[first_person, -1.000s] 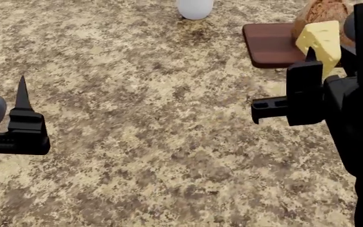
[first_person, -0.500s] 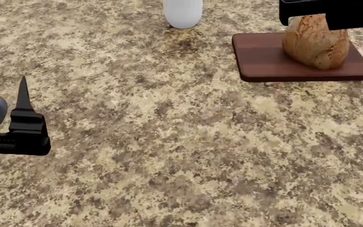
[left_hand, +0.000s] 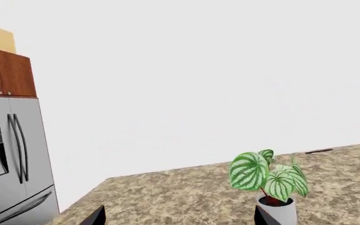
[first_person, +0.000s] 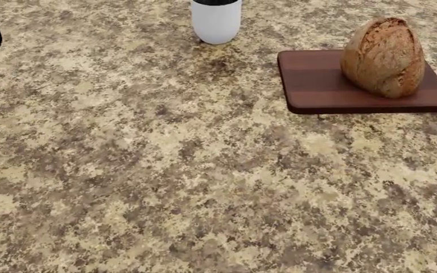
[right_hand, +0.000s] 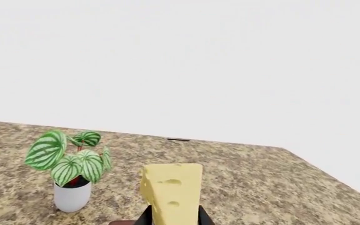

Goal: Pick up the wedge of cheese and place it on the slice of bread to prepare a simple cheese on bread dish.

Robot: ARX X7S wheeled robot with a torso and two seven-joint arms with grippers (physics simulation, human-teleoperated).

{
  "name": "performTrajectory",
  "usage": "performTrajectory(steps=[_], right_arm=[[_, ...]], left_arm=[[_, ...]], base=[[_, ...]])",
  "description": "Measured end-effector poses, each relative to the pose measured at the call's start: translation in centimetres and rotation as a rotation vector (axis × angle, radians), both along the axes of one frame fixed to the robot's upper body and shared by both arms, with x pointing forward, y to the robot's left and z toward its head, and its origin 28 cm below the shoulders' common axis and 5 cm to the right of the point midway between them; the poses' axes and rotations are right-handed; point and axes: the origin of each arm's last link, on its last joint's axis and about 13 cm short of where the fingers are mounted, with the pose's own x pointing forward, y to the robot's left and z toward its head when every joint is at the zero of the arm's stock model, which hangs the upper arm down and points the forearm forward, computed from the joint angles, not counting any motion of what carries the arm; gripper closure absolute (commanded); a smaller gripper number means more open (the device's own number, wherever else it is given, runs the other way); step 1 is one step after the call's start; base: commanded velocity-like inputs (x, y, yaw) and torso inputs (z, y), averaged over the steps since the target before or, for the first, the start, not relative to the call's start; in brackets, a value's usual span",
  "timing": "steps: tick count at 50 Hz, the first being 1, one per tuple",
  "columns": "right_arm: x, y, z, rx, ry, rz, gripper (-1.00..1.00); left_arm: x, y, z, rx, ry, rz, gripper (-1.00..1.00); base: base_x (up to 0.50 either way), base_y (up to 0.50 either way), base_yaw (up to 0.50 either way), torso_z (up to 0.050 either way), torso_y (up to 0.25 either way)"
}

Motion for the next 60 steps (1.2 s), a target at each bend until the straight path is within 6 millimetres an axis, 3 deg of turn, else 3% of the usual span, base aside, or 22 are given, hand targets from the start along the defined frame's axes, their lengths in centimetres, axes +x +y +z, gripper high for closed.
performTrajectory(steps=[8,18,29,60], right_arm=[[0.4,0.0,0.2,0.003,0.004,-0.01,1.0],[1.0,0.1,0.1,-0.032,0.03,-0.065,1.0],[1.4,0.2,-0.1,-0.054,0.041,-0.088,1.0],[1.8,0.0,-0.6,-0.07,0.058,-0.108,1.0]], left_arm=[[-1.3,0.3,6.9,0.048,-0.081,-0.018,-1.0],[-2.5,0.3,10.2,0.056,-0.126,-0.034,-1.0],[-3.1,0.3,11.1,0.09,-0.13,-0.013,-1.0],[-3.3,0.4,11.2,0.131,-0.123,0.022,-1.0]], base=[[0.0,0.0,0.0,0.0,0.0],[0.0,0.0,0.0,0.0,0.0],[0.04,-0.01,0.0,0.0,0.0],[0.24,-0.08,0.0,0.0,0.0]])
